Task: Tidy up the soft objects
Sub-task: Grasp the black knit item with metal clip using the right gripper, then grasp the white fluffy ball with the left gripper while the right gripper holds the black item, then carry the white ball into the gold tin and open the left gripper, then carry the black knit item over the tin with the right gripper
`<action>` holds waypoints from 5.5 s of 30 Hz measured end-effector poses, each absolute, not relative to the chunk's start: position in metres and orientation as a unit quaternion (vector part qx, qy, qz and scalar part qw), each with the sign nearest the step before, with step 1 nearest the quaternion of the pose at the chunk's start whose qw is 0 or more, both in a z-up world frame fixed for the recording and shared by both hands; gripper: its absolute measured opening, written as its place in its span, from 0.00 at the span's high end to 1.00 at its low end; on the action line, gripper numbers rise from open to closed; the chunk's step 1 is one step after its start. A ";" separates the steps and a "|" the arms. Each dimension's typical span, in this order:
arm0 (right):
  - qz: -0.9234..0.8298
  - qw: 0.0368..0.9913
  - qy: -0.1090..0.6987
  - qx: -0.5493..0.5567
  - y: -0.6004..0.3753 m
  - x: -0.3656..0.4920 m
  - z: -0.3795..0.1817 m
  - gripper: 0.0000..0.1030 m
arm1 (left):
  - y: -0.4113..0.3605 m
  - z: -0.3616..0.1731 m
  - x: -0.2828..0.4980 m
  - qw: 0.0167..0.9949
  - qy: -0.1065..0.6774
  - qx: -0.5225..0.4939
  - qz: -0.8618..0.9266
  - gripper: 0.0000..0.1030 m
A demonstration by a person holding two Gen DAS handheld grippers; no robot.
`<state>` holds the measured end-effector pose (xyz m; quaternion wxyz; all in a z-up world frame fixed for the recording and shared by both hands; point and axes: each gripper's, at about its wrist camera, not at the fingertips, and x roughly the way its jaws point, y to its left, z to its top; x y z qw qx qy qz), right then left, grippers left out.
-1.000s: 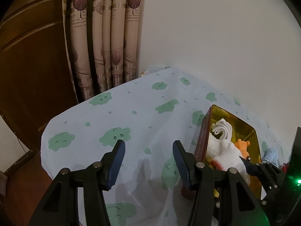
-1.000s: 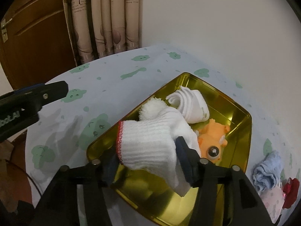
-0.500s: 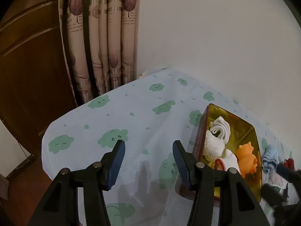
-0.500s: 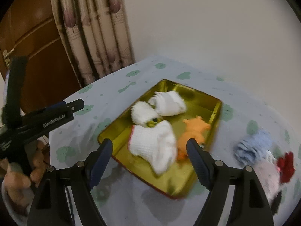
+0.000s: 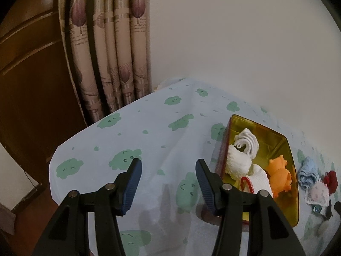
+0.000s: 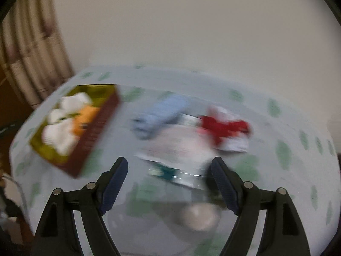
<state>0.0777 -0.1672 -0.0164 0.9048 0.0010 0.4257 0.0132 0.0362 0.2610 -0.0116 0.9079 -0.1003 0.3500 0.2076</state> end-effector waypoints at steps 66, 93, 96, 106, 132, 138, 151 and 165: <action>-0.162 0.884 0.439 0.023 -0.320 0.038 -0.086 0.71 | -0.132 -0.084 0.077 0.810 0.500 0.091 -0.292 0.48; -0.161 0.884 0.438 0.028 -0.319 0.038 -0.086 0.67 | -0.109 -0.062 0.067 0.844 0.459 0.095 -0.262 0.73; -0.161 0.884 0.438 0.028 -0.320 0.038 -0.086 0.67 | -0.101 -0.057 0.068 0.852 0.451 0.096 -0.249 0.73; -0.161 0.884 0.438 0.028 -0.319 0.038 -0.086 0.67 | -0.067 -0.041 0.079 0.873 0.437 0.080 -0.204 0.73; -0.161 0.884 0.438 0.028 -0.319 0.039 -0.085 0.67 | 0.102 -0.009 0.135 0.907 0.422 0.007 -0.005 0.72; -0.161 0.884 0.439 0.029 -0.320 0.039 -0.085 0.67 | 0.115 -0.023 0.138 0.900 0.436 0.006 0.007 0.72; -0.160 0.884 0.438 0.030 -0.320 0.038 -0.085 0.67 | 0.128 -0.029 0.151 0.886 0.464 -0.013 0.003 0.62; -0.161 0.884 0.438 0.030 -0.320 0.038 -0.086 0.67 | 0.134 -0.019 0.134 0.889 0.458 0.007 -0.013 0.50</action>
